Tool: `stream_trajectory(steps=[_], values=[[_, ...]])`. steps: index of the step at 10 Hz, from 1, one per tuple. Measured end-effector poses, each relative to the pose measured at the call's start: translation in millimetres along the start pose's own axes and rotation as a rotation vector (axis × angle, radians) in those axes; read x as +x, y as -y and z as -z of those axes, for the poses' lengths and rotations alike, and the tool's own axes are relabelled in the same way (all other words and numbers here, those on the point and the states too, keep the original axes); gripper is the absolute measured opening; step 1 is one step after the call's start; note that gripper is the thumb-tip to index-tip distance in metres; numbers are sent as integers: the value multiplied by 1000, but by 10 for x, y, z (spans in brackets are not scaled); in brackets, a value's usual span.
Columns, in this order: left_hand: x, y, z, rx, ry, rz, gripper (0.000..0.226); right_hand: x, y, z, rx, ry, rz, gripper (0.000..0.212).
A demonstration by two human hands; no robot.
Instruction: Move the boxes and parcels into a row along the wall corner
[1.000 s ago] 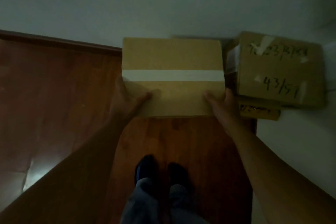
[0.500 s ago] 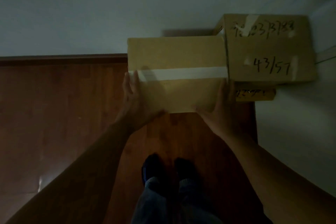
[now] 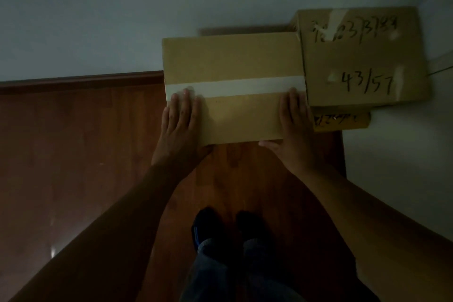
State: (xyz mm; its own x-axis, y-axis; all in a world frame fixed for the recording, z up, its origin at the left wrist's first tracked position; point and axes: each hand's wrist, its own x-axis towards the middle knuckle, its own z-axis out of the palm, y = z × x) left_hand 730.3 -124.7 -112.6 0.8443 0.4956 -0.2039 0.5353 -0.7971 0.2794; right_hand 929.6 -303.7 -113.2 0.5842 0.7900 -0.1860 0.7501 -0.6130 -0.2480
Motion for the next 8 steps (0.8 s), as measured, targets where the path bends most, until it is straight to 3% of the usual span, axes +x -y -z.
stream_trajectory(steps=[6, 8], values=[[639, 145, 198, 57, 80, 7, 124, 626, -7, 153, 18, 50, -26, 130], [726, 129, 539, -36, 242, 77, 135, 640, 45, 398, 43, 226, -68, 141]])
